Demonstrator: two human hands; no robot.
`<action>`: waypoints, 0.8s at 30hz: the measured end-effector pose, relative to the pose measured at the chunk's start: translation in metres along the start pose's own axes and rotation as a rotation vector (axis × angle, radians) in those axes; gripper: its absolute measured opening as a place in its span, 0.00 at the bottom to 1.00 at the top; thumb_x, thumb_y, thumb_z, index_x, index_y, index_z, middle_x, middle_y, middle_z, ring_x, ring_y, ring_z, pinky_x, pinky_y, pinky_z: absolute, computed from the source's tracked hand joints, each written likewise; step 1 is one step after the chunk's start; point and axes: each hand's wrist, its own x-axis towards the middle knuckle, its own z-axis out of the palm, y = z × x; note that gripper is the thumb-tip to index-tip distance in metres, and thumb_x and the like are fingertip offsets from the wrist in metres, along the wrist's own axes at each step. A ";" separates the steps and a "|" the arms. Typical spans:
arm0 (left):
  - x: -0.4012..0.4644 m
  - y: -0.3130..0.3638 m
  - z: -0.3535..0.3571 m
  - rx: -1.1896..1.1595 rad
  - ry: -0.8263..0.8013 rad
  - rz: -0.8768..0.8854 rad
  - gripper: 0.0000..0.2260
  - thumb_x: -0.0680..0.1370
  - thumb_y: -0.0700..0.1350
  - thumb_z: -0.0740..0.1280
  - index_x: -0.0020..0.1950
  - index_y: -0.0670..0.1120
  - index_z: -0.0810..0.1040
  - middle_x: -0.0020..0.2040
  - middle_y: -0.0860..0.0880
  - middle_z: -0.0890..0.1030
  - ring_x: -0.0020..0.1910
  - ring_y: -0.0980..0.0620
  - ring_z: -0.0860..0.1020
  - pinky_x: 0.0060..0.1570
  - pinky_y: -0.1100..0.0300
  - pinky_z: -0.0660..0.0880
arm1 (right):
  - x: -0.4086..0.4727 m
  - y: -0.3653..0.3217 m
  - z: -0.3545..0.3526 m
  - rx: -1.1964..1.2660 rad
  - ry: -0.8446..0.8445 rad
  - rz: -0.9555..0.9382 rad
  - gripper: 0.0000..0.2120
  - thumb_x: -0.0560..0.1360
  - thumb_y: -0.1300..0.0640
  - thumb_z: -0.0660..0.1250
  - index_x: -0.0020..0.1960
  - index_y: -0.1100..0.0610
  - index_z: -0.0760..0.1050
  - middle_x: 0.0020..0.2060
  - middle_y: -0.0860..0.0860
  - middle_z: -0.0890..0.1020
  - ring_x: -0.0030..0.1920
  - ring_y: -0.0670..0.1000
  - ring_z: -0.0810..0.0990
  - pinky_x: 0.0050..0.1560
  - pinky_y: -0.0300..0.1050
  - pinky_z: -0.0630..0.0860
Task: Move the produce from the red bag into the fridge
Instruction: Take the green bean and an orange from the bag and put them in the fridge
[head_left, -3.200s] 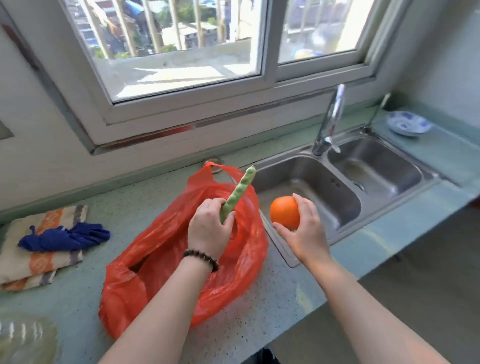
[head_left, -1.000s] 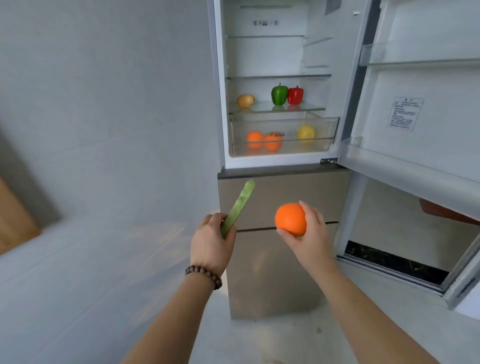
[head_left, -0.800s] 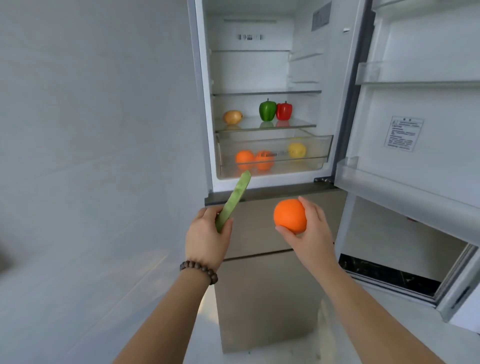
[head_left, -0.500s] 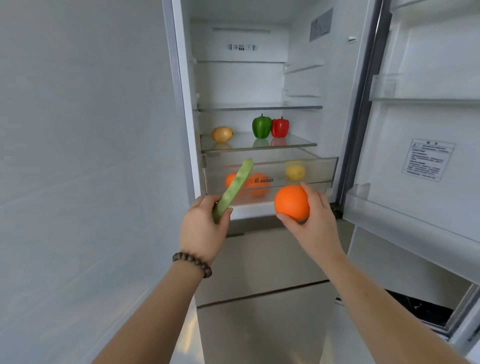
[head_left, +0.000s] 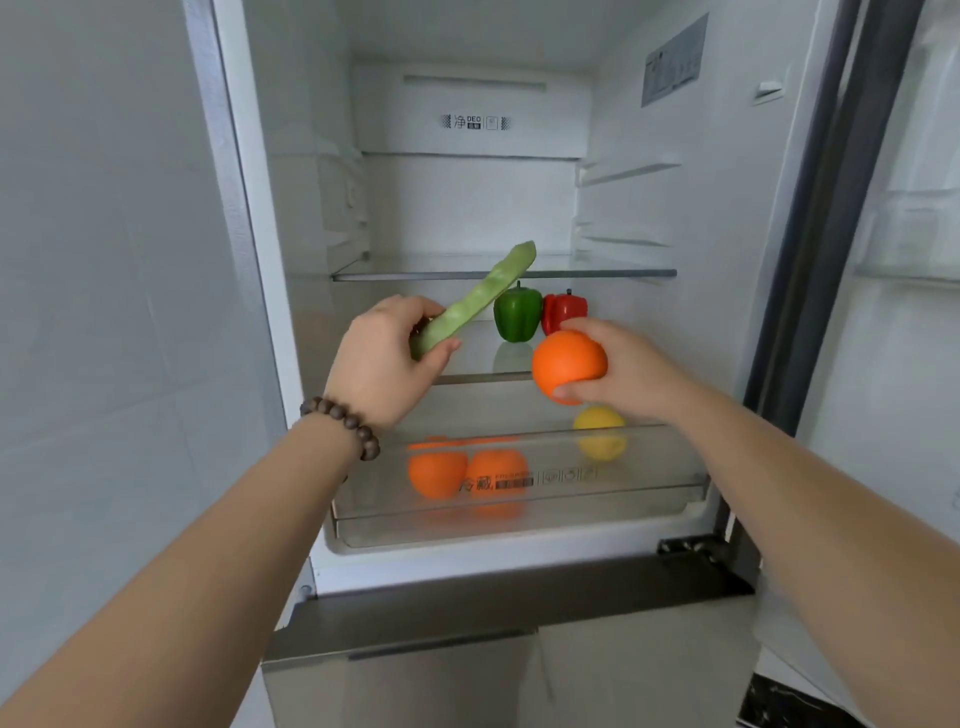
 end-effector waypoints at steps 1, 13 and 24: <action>0.005 -0.005 0.005 -0.001 -0.027 0.013 0.10 0.72 0.46 0.72 0.51 0.45 0.79 0.44 0.49 0.80 0.42 0.53 0.74 0.43 0.61 0.69 | 0.010 0.006 0.004 -0.034 -0.110 -0.007 0.39 0.61 0.47 0.78 0.68 0.47 0.65 0.65 0.52 0.71 0.62 0.54 0.72 0.61 0.48 0.70; 0.016 -0.048 0.041 -0.074 -0.237 0.067 0.09 0.70 0.45 0.74 0.48 0.46 0.80 0.40 0.49 0.81 0.39 0.51 0.76 0.42 0.54 0.74 | 0.060 0.038 0.058 -0.359 -0.788 0.018 0.34 0.69 0.53 0.72 0.71 0.47 0.62 0.69 0.50 0.68 0.65 0.53 0.69 0.65 0.49 0.69; 0.010 -0.069 0.049 -0.106 -0.261 0.024 0.09 0.70 0.46 0.74 0.49 0.47 0.80 0.40 0.50 0.80 0.39 0.53 0.75 0.42 0.58 0.72 | 0.061 0.039 0.077 -0.490 -0.942 0.108 0.36 0.69 0.47 0.72 0.72 0.46 0.59 0.70 0.49 0.67 0.66 0.53 0.69 0.66 0.50 0.68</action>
